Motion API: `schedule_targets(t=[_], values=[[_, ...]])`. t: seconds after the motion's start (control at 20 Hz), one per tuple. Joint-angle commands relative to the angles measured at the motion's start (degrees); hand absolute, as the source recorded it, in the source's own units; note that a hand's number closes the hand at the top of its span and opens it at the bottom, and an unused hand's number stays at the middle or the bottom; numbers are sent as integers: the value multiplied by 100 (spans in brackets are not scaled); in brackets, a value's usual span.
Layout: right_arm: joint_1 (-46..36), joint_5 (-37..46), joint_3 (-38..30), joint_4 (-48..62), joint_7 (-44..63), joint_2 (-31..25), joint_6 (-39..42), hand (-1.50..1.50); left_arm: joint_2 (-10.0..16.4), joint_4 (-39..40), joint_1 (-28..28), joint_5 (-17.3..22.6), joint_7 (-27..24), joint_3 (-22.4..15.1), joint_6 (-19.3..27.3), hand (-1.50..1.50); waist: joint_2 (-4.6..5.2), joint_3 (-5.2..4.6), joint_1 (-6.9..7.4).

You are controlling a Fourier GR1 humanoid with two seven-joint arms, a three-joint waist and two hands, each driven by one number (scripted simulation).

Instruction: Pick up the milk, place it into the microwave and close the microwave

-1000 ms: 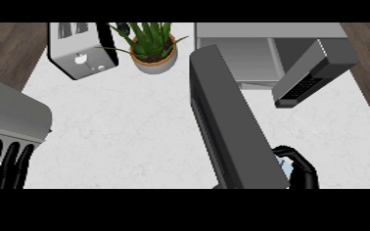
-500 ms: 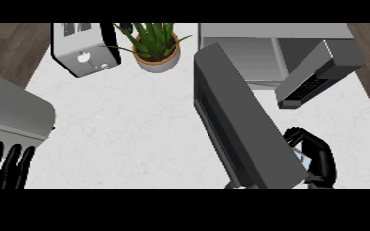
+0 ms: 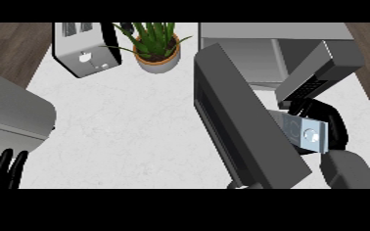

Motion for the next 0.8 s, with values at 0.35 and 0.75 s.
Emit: schedule_targets(t=[0.35,0.75], values=[[-518,585,257,-1059,905,281,-790,150,-67,368,2,-6,-150,115,-256,-150,-21,-9,-61],[-2087,975,92,314,1497,649,-1234,150,283,433,-366,561,133,844,-344,-150,4,-5,0]])
